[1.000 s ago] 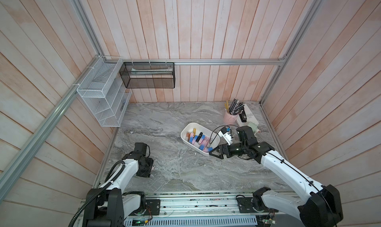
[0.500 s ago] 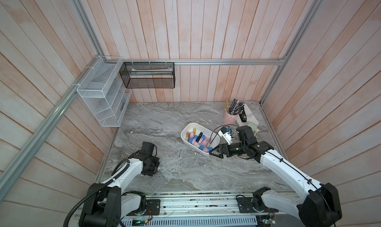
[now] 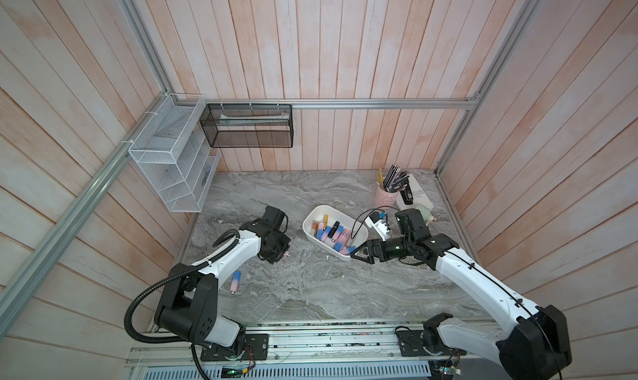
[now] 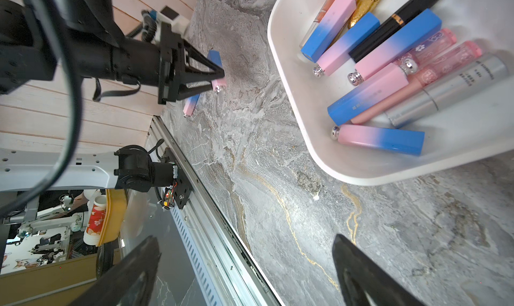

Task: Put the lipstick into the storage box
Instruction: Place the lipstick in the storage box.

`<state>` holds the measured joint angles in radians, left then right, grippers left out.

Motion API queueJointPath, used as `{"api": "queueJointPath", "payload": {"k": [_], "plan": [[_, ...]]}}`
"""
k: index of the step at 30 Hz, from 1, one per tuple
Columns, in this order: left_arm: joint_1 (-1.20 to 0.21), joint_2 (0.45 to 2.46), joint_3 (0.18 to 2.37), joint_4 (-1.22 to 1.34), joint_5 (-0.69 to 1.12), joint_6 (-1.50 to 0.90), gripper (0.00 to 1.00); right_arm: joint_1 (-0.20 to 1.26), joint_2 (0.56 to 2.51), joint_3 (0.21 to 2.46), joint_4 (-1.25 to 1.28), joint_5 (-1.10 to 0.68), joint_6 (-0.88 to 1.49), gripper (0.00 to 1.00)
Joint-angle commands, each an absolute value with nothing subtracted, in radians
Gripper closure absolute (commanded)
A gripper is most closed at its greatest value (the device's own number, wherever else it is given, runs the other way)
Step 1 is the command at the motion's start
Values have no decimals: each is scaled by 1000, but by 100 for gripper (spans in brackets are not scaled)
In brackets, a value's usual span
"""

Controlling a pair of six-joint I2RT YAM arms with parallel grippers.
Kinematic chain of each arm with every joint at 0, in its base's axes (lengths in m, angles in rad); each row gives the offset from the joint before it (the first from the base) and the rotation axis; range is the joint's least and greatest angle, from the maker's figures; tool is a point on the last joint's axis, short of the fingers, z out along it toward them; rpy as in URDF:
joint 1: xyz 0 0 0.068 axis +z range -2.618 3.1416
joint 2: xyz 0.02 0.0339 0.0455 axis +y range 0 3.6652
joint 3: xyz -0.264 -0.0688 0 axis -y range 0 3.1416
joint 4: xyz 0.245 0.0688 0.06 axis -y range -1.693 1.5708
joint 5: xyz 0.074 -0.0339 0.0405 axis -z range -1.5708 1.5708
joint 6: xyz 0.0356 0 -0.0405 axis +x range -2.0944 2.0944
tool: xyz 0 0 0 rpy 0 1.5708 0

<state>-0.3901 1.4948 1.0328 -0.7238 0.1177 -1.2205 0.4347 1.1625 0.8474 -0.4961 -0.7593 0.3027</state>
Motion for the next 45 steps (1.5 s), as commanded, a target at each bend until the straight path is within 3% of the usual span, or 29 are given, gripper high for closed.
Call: {"api": "queueJointPath", "payload": {"k": [1,18,32,36,39,45], "plan": [[-412,1525,1160,-789,98,-1134,76,429,1164,883,-516,-785,289,2],[-578,1994,1750,-836,168,-969,74,431,1136,936,-561,-708,318,2],[-656,2113,1750,-863,138,-901,73,433,1083,862,-529,-700,368,2],[-664,2100,1759,-869,143,-890,60,432,1102,869,-517,-682,362,2],[-669,2072,1746,-870,140,-886,42,433,1129,880,-506,-668,350,2],[-664,1954,1666,-895,79,-901,42,433,1166,910,-479,-678,346,2]]}}
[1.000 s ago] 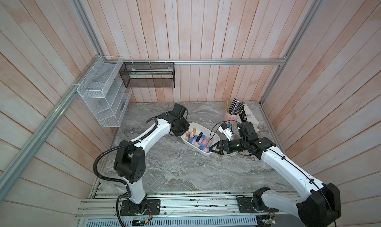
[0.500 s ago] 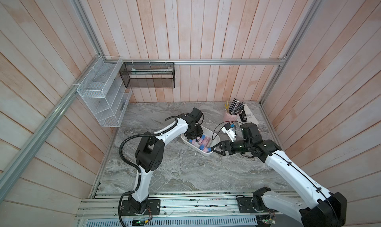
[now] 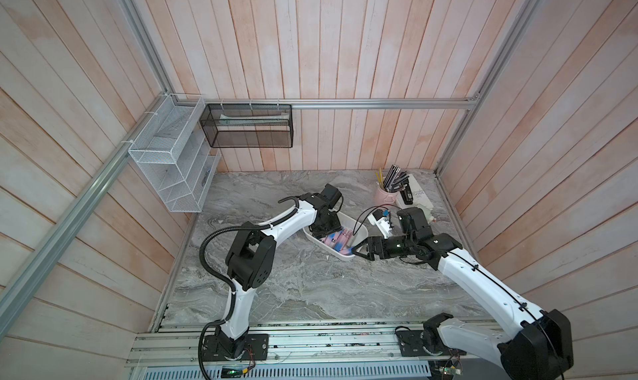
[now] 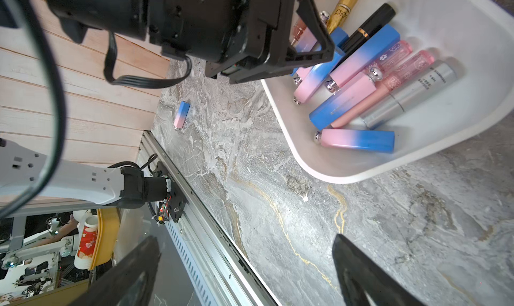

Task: Put the lipstick into the storage box
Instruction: Place the lipstick in the storage box, then pick up the lipstick at the center of the board.

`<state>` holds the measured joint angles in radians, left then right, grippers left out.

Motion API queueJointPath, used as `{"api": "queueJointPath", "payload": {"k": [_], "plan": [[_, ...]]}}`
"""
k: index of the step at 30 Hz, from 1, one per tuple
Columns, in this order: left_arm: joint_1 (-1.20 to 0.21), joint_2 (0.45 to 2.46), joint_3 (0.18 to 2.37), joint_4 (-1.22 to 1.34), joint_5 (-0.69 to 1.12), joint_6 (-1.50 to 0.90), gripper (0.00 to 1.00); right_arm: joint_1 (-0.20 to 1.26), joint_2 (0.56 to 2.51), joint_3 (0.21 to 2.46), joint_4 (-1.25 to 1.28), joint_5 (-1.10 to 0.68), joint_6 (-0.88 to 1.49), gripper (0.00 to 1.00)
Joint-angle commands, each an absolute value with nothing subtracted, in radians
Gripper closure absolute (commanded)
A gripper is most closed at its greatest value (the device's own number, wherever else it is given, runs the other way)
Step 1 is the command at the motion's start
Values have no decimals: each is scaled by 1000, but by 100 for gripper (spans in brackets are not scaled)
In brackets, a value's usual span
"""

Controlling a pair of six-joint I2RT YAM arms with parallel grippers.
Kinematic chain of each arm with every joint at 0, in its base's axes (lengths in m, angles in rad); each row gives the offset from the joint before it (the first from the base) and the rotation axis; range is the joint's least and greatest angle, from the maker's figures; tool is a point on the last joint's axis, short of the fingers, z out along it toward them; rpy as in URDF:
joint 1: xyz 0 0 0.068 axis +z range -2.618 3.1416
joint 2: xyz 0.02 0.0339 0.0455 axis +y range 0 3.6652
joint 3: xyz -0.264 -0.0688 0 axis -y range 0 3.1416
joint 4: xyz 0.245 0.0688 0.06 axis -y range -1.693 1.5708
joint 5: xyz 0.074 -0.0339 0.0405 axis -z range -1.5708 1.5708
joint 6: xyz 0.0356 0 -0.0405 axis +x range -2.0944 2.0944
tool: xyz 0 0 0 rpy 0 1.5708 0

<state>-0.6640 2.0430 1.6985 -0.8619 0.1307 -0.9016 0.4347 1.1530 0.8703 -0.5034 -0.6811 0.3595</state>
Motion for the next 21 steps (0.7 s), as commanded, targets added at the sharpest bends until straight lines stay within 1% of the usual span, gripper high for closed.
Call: {"api": "queueJointPath", "payload": {"k": [1,5,10,13,17,19,21], "plan": [[-657,1916,1632,-900,63,-907,42,433,1173,917,-482,-680,340,2],[-609,1728,1447,-925,-2,-934,42,459,1210,953,-496,-676,320,2],[-510,1485,1185,-1023,-94,-959,42,568,1286,998,-463,-665,324,2],[-442,1348,1036,-1088,-150,-985,40,608,1328,1004,-418,-679,336,2],[-348,1224,904,-1139,-179,-1017,35,624,1361,1001,-377,-707,343,2],[-320,1193,864,-1159,-209,-1038,30,625,1375,1005,-372,-716,335,2],[-284,1177,830,-1167,-228,-1046,28,625,1384,1008,-366,-724,330,2]]}}
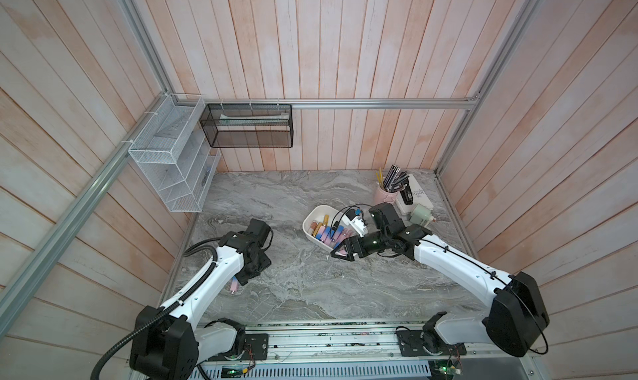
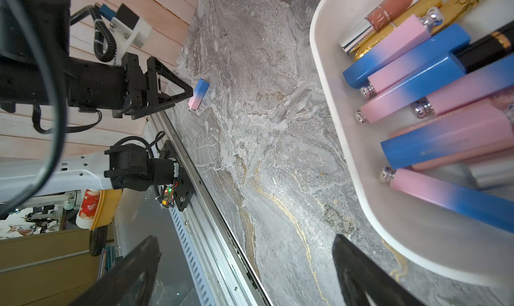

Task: Put the lipstick into the storage box
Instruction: Pick up the lipstick at the center of the board.

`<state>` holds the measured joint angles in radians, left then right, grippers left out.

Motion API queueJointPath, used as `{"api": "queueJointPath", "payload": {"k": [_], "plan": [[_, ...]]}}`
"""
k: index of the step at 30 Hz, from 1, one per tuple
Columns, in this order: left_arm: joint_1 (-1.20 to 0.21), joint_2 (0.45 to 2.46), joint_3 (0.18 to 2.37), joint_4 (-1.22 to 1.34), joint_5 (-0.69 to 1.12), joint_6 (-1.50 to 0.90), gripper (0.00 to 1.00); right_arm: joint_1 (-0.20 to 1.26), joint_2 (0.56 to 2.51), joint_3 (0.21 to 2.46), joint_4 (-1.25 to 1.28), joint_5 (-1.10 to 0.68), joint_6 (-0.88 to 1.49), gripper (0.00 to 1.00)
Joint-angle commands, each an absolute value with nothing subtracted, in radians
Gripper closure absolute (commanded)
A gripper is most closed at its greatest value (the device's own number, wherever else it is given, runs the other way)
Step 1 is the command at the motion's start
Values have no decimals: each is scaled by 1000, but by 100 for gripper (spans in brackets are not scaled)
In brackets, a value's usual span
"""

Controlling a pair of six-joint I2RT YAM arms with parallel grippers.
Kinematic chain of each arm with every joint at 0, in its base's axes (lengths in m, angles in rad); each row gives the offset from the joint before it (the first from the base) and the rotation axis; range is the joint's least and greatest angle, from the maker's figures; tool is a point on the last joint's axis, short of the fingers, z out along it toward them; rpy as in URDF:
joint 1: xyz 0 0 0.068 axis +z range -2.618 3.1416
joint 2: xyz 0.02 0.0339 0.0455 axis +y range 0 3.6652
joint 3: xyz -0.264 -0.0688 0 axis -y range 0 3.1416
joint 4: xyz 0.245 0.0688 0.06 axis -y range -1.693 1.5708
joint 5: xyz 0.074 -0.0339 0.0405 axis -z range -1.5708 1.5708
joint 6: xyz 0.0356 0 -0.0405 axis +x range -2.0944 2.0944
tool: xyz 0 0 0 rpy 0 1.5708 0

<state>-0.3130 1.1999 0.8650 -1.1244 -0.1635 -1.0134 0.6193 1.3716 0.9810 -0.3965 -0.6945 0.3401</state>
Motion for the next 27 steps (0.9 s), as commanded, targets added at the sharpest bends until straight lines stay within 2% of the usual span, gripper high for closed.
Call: {"api": "queueJointPath", "payload": {"k": [1,5,13,21,27], "plan": [[-261,1172,814,-1166,-237,-1047,27,625,1389,1009,-362,-726,330,2],[-196,1177,780,-1147,-271,-1039,20,625,1399,1011,-352,-738,326,2],[-69,1263,789,-1059,-257,-944,18,595,1387,981,-348,-756,314,2],[-51,1381,750,-939,-194,-896,21,528,1376,951,-329,-781,318,2],[-45,1444,731,-871,-184,-855,28,498,1391,961,-344,-788,308,2]]}}
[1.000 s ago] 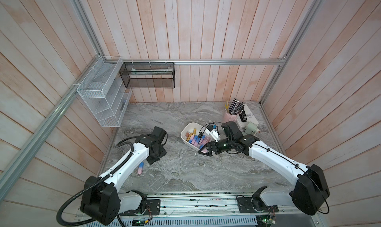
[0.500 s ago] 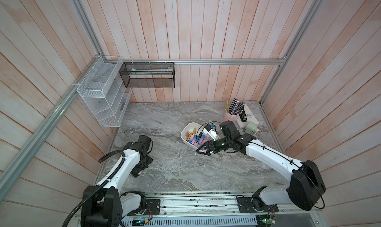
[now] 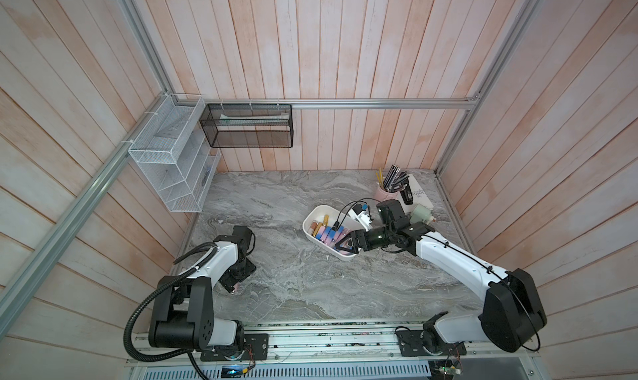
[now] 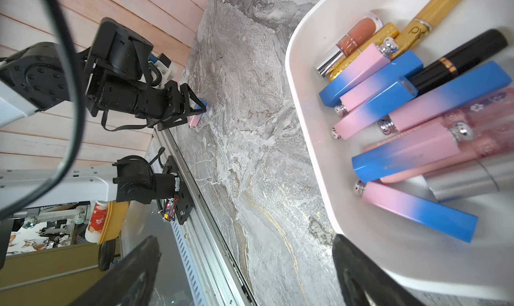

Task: Put the lipstick into the storage box
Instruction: Pick up the lipstick at the center of the board, then place the lipstick in the storage box.

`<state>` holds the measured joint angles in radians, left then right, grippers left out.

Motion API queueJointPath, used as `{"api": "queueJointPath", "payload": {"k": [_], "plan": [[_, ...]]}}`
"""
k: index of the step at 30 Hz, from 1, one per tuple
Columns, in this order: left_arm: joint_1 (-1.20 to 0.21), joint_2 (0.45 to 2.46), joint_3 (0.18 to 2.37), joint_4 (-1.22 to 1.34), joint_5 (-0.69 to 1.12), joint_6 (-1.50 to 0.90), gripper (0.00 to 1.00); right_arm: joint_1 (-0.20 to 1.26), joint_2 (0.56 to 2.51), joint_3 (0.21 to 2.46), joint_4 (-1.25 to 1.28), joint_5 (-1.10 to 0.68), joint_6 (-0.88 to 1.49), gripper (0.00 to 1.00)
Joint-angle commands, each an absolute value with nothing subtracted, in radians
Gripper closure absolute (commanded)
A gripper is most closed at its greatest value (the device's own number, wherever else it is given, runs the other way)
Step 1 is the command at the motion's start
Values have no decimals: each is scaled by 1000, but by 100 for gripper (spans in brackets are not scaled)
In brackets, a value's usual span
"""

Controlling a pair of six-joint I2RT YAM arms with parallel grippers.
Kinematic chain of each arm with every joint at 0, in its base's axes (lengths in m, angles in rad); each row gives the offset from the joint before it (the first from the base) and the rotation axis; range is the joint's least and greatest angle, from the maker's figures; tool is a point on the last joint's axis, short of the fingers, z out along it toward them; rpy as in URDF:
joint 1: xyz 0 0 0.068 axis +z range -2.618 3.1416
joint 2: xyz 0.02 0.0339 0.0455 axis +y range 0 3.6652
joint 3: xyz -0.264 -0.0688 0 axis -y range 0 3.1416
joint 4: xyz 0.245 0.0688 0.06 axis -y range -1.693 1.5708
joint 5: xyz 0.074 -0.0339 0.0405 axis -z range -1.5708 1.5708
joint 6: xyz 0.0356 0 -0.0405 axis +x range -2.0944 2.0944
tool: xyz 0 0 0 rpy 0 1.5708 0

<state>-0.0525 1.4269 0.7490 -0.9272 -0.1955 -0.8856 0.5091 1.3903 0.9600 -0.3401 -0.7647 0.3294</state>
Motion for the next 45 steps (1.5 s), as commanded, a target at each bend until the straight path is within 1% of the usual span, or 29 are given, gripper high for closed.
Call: {"api": "queueJointPath", "payload": {"k": [1,3,6,8,11,13,19,24,29,33,36,41,45], "plan": [[-45,1451,724,-860,-179,-852,28,493,1394,964,-349,-789,307,2],[-43,1465,713,-833,-166,-843,30,487,1397,973,-358,-788,302,2],[-41,1490,701,-796,-140,-832,38,476,1406,986,-369,-782,299,2],[-41,1508,700,-770,-95,-828,48,471,1414,998,-381,-780,293,2],[-54,1521,694,-733,-34,-838,59,471,1428,1022,-400,-774,283,2],[-83,1528,701,-723,-20,-847,67,469,1438,1039,-413,-769,276,2],[-192,1554,782,-742,11,-864,79,469,1460,1068,-428,-782,265,2],[-282,1557,919,-805,25,-870,83,469,1462,1064,-443,-774,258,2],[-353,1557,1130,-896,8,-871,84,469,1448,1053,-459,-759,261,2],[-388,1585,1297,-920,22,-867,83,469,1428,1044,-477,-742,260,2],[-426,1653,1427,-920,41,-855,83,468,1406,1030,-483,-728,272,2],[-509,1834,1639,-915,66,-819,83,464,1351,995,-488,-694,298,2],[-572,1964,1769,-923,82,-787,83,460,1298,970,-501,-661,322,2]]}}
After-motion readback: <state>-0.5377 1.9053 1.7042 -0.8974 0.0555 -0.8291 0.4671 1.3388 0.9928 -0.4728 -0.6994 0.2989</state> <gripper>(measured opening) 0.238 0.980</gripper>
